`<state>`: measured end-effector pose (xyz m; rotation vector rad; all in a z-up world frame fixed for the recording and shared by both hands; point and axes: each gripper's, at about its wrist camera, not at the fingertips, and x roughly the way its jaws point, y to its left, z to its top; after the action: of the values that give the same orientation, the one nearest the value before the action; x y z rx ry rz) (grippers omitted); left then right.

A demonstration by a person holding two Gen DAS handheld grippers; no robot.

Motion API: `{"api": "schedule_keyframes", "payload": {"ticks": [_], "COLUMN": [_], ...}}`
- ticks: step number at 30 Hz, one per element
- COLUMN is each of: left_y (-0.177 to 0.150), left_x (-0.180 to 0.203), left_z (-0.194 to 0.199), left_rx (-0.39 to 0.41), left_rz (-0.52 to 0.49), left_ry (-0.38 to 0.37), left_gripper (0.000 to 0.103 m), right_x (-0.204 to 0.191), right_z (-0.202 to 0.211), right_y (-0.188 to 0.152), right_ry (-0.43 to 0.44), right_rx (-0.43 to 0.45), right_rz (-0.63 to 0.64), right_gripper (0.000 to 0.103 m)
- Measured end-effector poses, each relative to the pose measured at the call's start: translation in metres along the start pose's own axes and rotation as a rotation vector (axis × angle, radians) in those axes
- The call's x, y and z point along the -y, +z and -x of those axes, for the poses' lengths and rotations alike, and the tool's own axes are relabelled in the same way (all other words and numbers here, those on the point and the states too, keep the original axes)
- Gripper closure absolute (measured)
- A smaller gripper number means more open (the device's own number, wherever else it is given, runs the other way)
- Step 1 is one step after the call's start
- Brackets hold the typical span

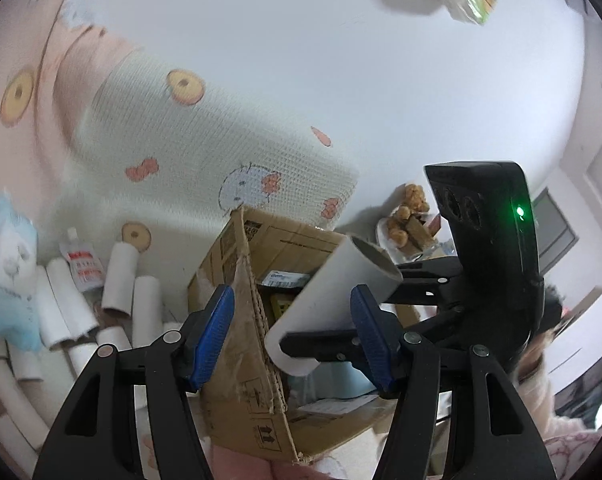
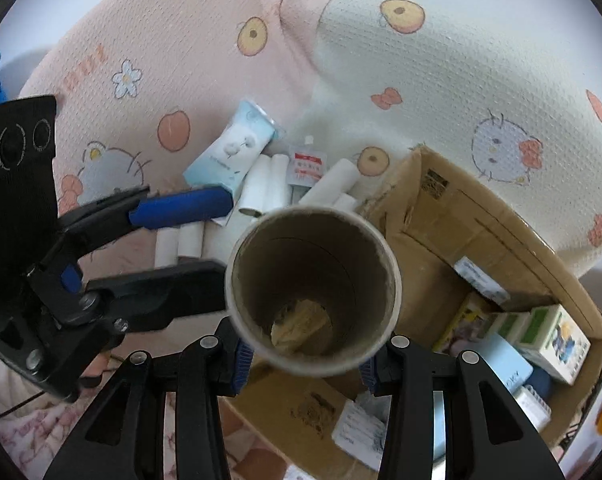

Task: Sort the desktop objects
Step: 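Lower the held tube upright into the cardboard box with the right gripper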

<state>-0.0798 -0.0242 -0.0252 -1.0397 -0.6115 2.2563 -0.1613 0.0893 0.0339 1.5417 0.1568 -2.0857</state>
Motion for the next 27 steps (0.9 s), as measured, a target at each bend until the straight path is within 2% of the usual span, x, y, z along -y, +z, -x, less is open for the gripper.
{"api": "schedule_keyframes", "payload": {"ticks": [5, 11, 13, 14, 16, 20, 23, 27], "left_y": [0.002, 0.007, 0.008, 0.008, 0.008, 0.007, 0.007, 0.013], "left_x": [-0.028, -0.048, -0.051, -0.053, -0.056, -0.065, -0.073, -0.067], "left_z": [0.001, -0.005, -0.01, -0.013, -0.015, -0.027, -0.031, -0.036], "left_rx": [0.018, 0.045, 0.033, 0.035, 0.04, -0.022, -0.014, -0.015], "left_rz": [0.129, 0.217, 0.227, 0.221, 0.219, 0.278, 0.34, 0.331], "left_ry": [-0.057, -0.131, -0.103, -0.078, -0.058, -0.095, -0.096, -0.076], "left_gripper": [0.038, 0.038, 0.039, 0.039, 0.048, 0.048, 0.048, 0.048], "right_x": [-0.009, -0.012, -0.017, -0.019, -0.021, -0.013, -0.015, -0.012], "right_z": [-0.005, -0.016, -0.025, -0.029, -0.033, -0.031, -0.033, -0.031], "right_y": [0.011, 0.024, 0.025, 0.025, 0.027, 0.032, 0.031, 0.03], "right_ry": [-0.028, -0.014, 0.002, -0.024, -0.056, -0.026, -0.037, -0.04], "right_rx": [0.036, 0.038, 0.016, 0.007, 0.003, 0.014, 0.014, 0.016], "right_rz": [0.05, 0.063, 0.085, 0.092, 0.094, 0.063, 0.076, 0.061], "right_gripper": [0.063, 0.063, 0.063, 0.063, 0.063, 0.063, 0.063, 0.063]}}
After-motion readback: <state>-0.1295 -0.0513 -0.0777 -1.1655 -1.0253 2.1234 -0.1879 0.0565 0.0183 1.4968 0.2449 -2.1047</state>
